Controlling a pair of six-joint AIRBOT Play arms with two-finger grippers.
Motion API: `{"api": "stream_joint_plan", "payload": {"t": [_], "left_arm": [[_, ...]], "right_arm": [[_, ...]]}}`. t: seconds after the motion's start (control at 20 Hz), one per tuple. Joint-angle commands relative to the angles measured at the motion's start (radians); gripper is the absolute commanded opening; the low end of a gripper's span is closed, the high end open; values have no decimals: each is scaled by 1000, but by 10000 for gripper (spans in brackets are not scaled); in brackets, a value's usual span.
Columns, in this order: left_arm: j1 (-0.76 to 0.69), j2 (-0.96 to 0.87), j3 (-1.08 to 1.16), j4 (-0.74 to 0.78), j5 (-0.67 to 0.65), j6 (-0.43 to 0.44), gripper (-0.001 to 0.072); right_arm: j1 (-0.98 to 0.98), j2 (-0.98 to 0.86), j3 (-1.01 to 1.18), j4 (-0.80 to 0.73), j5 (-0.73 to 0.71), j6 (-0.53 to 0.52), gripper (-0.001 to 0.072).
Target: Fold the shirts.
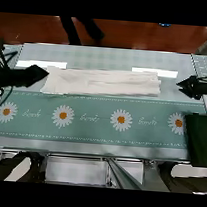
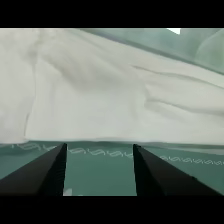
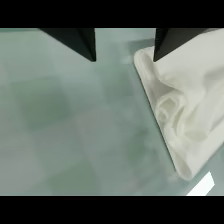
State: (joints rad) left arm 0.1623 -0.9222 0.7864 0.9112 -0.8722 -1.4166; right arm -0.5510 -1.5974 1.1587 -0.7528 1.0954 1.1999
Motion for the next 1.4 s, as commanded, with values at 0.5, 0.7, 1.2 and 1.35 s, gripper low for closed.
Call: {"api": "stream_joint_plan", "payload": {"t": [0.5,0.7,1.2,1.35], "left_arm": [[-109,84,-183,-32,87,-47,503],[-109,84,-183,-32,89,-47,503],[-146,74,-171,-191,114,79,16],[-241,-1,-118,-194,140,77,16]], "right_arm": [[222,-247,142,160,-31,4,422],[291,-310,219,159,-8,31,412],[327,-139,255,-28,38,41,24],[323,-41,254,-176,90,81,24]]}}
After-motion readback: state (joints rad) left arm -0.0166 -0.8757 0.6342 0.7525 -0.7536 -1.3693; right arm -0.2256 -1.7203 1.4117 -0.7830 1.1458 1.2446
